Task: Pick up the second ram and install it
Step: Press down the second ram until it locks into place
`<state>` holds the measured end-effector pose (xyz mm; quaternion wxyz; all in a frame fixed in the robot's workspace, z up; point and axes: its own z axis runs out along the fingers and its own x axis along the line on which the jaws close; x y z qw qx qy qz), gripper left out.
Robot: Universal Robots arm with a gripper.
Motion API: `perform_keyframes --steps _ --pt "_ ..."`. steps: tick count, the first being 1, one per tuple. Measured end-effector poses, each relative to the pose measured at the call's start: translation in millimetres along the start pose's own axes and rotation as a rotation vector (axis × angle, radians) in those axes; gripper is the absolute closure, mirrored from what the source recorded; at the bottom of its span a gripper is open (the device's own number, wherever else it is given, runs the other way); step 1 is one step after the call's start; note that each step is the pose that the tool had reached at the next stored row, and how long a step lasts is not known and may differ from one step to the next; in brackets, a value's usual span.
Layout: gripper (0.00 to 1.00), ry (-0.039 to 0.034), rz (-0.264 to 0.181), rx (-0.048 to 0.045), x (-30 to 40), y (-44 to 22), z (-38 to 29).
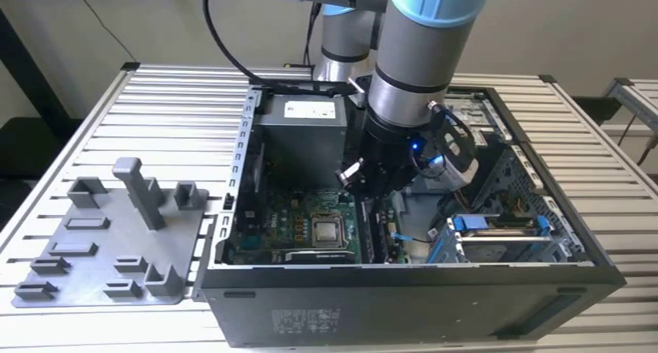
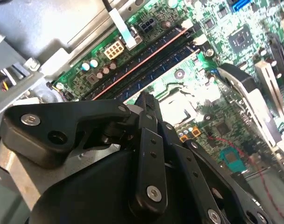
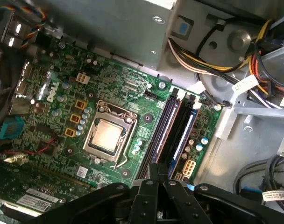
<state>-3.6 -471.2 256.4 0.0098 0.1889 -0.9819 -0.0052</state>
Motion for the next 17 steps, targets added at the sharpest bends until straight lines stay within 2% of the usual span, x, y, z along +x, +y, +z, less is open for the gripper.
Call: perform_keyframes --steps 7,12,17 --pt "0.89 -0.0009 -0.106 0.0027 0.1 0.0 0.0" --pt "0.89 -0.0002 -0.158 0.0036 0.3 0.1 0.0" --pt "0.89 0.0005 -0.244 0.0052 0.5 0.2 0.1"
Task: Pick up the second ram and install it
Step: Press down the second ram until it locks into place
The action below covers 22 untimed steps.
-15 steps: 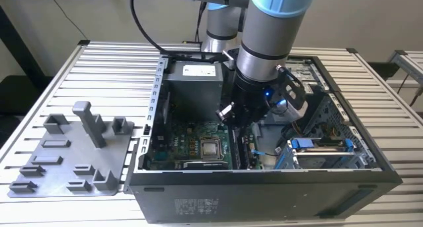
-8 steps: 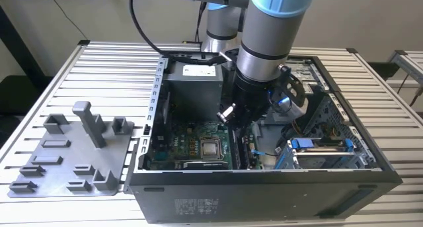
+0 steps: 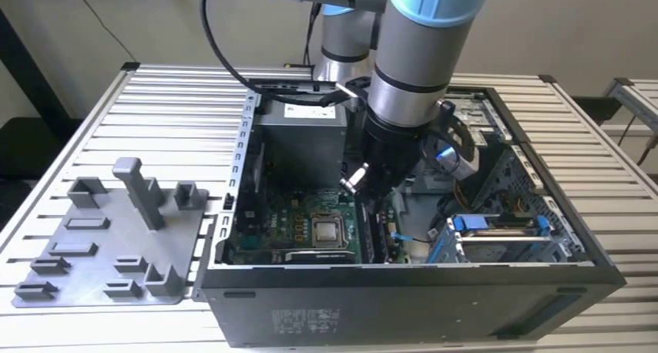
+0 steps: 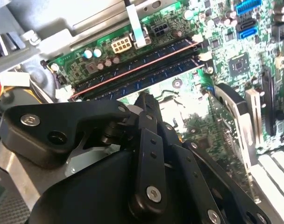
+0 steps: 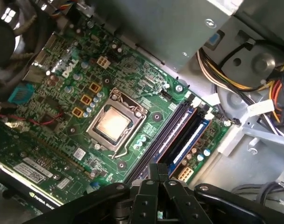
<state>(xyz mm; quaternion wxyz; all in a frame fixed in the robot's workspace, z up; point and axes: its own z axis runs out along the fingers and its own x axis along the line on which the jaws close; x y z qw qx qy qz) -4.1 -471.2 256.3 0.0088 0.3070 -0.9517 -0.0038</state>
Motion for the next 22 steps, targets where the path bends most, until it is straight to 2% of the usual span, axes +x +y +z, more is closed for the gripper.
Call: perform_keyframes --steps 22 --pt "0.89 0.0048 -0.391 0.0057 0.7 0.5 0.7"
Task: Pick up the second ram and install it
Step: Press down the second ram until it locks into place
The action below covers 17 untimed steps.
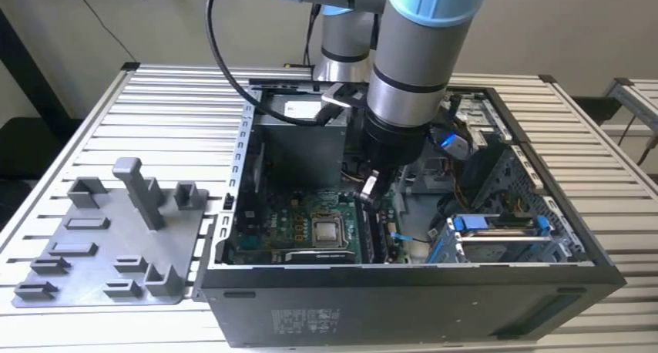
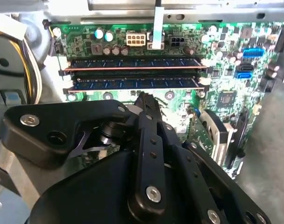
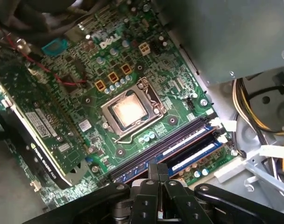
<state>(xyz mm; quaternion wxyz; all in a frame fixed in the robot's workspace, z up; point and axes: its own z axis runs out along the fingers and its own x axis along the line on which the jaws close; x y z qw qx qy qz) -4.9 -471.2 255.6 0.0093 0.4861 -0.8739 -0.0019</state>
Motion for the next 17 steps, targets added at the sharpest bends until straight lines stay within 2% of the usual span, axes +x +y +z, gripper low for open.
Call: perform_keyframes --steps 17 --pt "0.89 0.0007 -0.290 0.0092 0.1 0.3 3.5"
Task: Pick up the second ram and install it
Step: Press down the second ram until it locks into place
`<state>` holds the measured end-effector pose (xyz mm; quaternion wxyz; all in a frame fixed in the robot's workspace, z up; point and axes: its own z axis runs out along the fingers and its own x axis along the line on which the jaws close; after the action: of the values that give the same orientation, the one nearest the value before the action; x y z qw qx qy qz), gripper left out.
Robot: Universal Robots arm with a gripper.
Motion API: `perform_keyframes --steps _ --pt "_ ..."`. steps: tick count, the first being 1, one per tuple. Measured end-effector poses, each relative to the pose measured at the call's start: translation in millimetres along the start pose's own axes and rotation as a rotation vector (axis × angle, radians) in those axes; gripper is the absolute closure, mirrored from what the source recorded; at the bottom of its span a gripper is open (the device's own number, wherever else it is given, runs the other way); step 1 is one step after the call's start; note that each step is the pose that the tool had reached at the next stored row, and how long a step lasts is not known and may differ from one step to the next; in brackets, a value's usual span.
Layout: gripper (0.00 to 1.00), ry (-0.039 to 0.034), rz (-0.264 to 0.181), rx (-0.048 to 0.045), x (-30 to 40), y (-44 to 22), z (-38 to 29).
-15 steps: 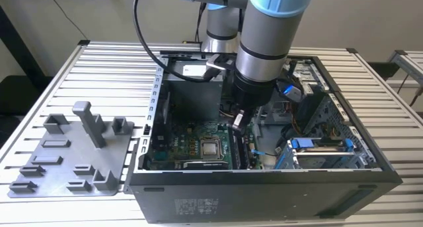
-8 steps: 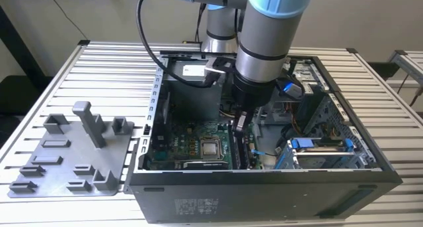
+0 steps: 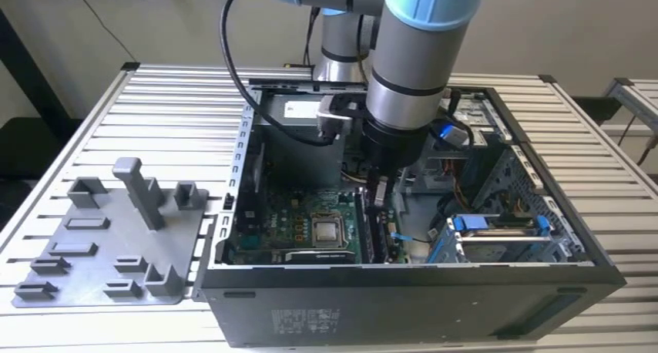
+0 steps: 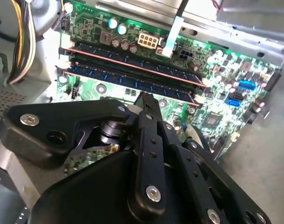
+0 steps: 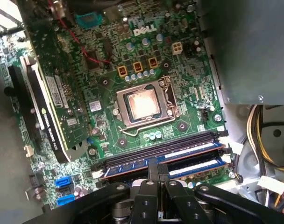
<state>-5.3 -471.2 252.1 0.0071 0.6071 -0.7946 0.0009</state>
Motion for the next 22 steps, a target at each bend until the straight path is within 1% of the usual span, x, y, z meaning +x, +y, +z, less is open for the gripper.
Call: perform_keyframes --steps 5,8,15,22 --pt "0.89 -0.0002 -0.080 0.0040 0.0 0.1 1.9" --pt "0.89 -0.0001 -0.115 0.0056 0.2 0.8 3.0" --pt "0.89 -0.0007 -0.119 0.0058 0.2 0.9 3.9" --pt "0.89 -0.0003 -0.119 0.0058 0.1 0.9 11.5"
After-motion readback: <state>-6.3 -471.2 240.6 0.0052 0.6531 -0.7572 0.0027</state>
